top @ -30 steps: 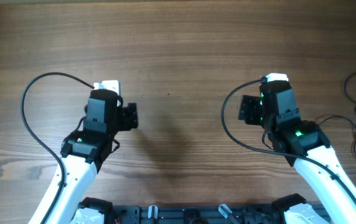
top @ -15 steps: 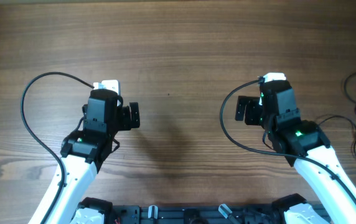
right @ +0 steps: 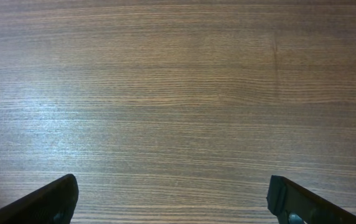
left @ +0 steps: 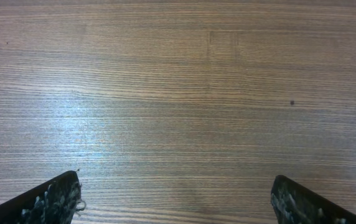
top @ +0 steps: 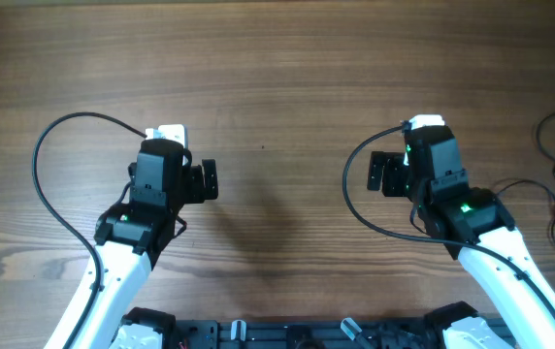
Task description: Untangle cables
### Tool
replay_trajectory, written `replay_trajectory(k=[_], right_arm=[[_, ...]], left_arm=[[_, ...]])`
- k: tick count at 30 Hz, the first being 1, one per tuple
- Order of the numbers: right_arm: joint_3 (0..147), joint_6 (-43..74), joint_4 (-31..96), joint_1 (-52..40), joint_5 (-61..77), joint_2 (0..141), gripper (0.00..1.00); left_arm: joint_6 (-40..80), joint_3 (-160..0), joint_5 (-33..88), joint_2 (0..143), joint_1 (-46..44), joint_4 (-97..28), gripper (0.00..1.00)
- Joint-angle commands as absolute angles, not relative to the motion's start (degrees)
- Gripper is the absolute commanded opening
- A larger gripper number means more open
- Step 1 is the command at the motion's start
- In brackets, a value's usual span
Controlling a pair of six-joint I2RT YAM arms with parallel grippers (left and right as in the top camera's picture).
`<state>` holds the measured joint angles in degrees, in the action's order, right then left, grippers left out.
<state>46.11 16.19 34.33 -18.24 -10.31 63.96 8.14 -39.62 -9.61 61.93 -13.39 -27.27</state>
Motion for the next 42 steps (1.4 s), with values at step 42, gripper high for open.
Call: replay_trajectory(k=[42], right_arm=[[45.63, 15.42, 34.37, -18.46, -10.39, 64.4, 1.0]], left_arm=[[17.21, -25.58, -9.72, 41.78, -10.31, -16.43, 1.0]])
